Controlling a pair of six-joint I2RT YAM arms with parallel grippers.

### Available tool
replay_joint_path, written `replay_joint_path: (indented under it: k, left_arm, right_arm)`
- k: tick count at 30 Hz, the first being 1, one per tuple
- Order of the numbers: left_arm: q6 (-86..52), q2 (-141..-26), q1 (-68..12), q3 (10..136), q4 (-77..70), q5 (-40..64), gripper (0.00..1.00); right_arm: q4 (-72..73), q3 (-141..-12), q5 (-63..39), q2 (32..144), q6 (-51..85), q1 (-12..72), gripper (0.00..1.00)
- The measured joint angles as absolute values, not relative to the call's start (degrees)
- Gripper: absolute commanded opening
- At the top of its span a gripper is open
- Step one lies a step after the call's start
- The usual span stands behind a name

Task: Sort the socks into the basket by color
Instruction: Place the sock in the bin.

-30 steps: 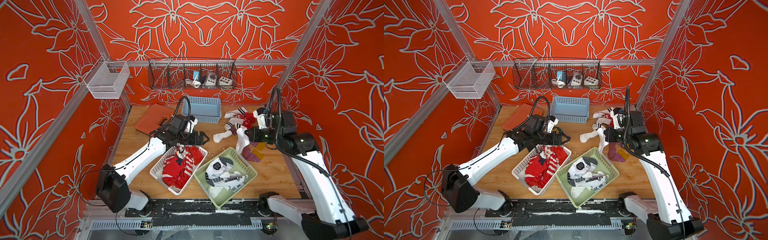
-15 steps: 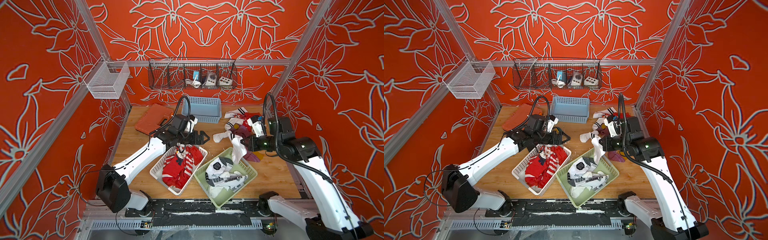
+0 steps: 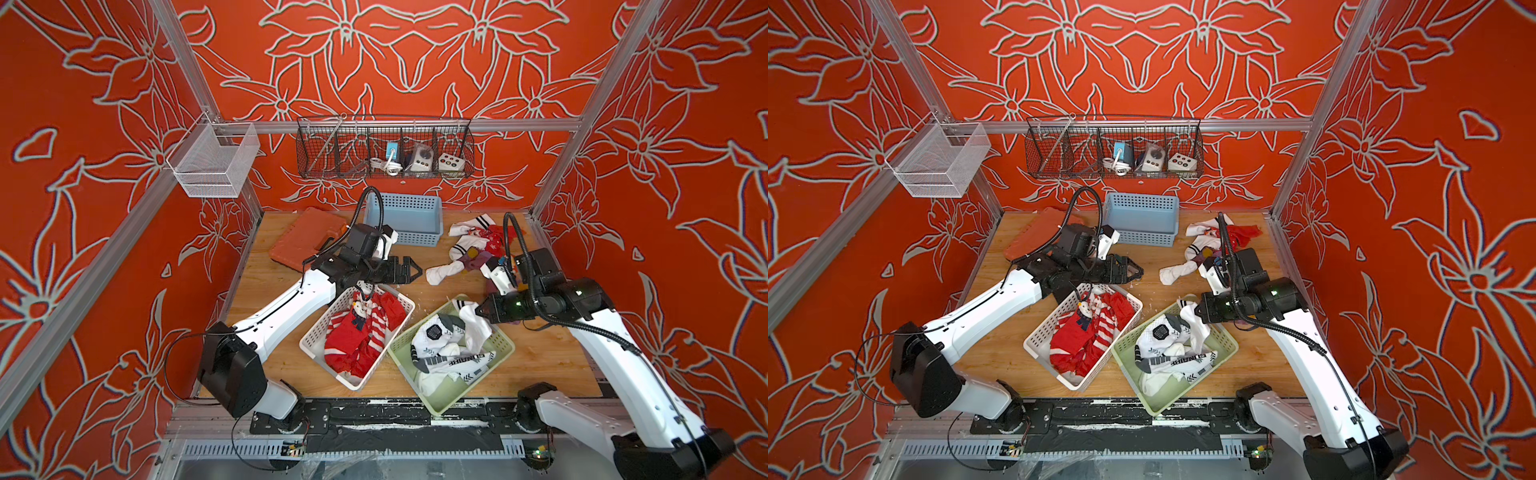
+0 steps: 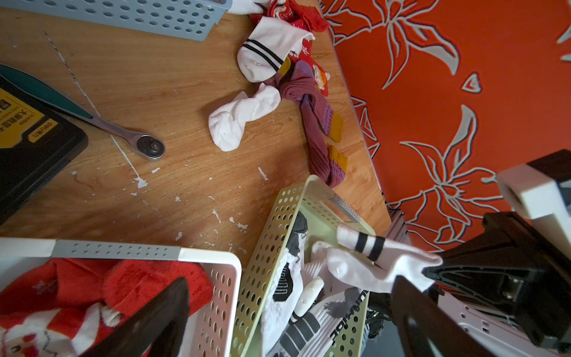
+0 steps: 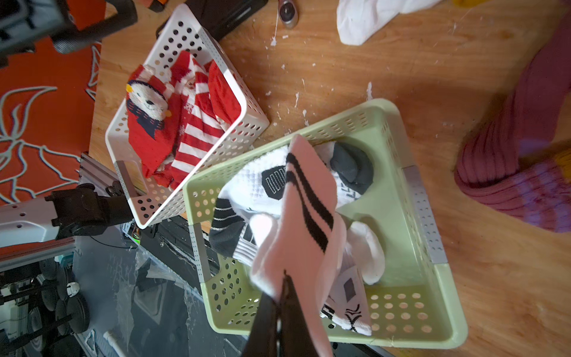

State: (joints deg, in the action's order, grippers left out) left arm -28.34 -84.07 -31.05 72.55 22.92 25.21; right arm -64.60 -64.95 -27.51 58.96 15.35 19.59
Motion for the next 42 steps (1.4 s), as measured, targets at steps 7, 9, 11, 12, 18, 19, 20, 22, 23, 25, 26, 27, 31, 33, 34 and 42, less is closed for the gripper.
replay_joint_path:
  k: [7, 9, 11, 12, 18, 19, 20, 22, 23, 25, 26, 27, 31, 33, 34, 42]
  left_arm:
    - [-28.3, -84.7, -31.0, 72.8, 22.6, 25.3, 0.99]
    - [-28.3, -84.7, -31.0, 72.8, 22.5, 25.4, 0.99]
    - [-28.3, -84.7, -31.0, 72.8, 22.5, 25.4, 0.99]
    - [-28.3, -84.7, -31.0, 72.8, 22.5, 25.4, 0.99]
    - [-28.3, -84.6, -31.0, 72.1, 21.8, 25.3, 0.99]
    - [-28.3, -84.6, -31.0, 71.9, 21.8, 25.2, 0.99]
    - [-28.3, -84.5, -31.0, 71.7, 21.7, 25.2, 0.99]
    - [-28.3, -84.4, -31.0, 71.3, 21.7, 25.1, 0.99]
    - [-28.3, -84.3, -31.0, 71.2, 21.6, 25.1, 0.99]
    - [-28.3, -84.3, -31.0, 71.2, 21.6, 25.1, 0.99]
    - [-28.2, -84.3, -31.0, 71.2, 21.5, 25.0, 0.99]
    - [-28.2, -84.2, -31.0, 71.1, 21.5, 24.9, 0.99]
    - [-28.1, -83.5, -31.0, 70.5, 21.1, 24.5, 0.99]
    - [-28.1, -83.5, -31.0, 70.5, 21.0, 24.5, 0.99]
    - [-28.1, -83.5, -31.0, 70.5, 20.9, 24.5, 0.99]
    - [-27.4, -83.3, -31.0, 70.5, 20.6, 24.5, 0.99]
  right_arm:
    - [-64.6, -60.6, -27.5, 61.5, 15.6, 19.8, 0.00]
    - [-64.6, -59.4, -27.5, 62.2, 15.8, 19.9, 0.00]
    - [-64.6, -58.3, -27.4, 62.7, 15.8, 19.9, 0.00]
    - [-64.6, -58.0, -27.3, 62.8, 15.9, 20.0, 0.00]
    - [-64.6, -57.6, -26.7, 64.1, 16.2, 20.1, 0.15]
    - [-64.6, -57.6, -26.5, 64.4, 16.1, 20.1, 0.18]
    - [-64.6, -57.6, -26.4, 64.5, 16.3, 20.2, 0.23]
    - [-64.7, -57.6, -26.2, 64.8, 16.3, 20.3, 0.39]
    - [-64.8, -57.6, -26.0, 64.8, 16.4, 20.3, 0.47]
    - [-64.8, -57.6, -25.6, 65.0, 15.9, 20.3, 0.59]
    - [-64.8, -57.6, -25.6, 65.0, 16.3, 20.3, 0.63]
    - [-64.9, -57.6, -25.5, 65.1, 16.1, 20.3, 0.67]
    - [-65.8, -58.0, -24.7, 65.3, 15.9, 20.3, 0.75]
    - [-66.4, -59.4, -24.1, 65.3, 15.9, 20.3, 0.78]
    - [-66.6, -60.1, -24.0, 65.3, 16.0, 20.3, 0.79]
    - [-67.4, -67.4, -22.9, 65.2, 16.1, 20.3, 0.94]
